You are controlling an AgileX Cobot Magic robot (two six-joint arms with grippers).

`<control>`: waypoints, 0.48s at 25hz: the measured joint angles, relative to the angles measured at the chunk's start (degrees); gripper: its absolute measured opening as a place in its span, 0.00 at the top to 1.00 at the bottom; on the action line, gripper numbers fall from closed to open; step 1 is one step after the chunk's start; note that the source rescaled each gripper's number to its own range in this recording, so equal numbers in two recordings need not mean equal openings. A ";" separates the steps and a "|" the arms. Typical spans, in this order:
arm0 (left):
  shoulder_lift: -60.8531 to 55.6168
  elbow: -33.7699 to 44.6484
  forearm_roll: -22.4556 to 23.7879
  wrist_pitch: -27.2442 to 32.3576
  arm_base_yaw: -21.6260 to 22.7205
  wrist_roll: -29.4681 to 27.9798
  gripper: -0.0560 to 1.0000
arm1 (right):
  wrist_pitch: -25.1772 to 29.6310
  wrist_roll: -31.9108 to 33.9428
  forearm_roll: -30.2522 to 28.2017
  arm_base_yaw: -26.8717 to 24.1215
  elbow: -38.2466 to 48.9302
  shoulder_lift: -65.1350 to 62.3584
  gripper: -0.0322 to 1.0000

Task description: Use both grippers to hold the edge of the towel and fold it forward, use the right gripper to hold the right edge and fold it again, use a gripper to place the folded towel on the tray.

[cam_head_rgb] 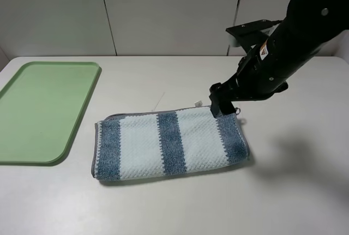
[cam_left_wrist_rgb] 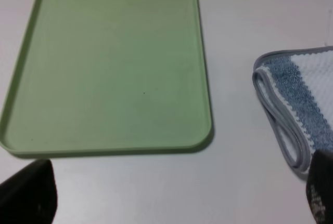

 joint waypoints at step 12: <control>0.00 0.00 0.00 0.00 0.00 0.00 0.04 | -2.20 0.18 3.14 -6.49 0.00 5.31 0.00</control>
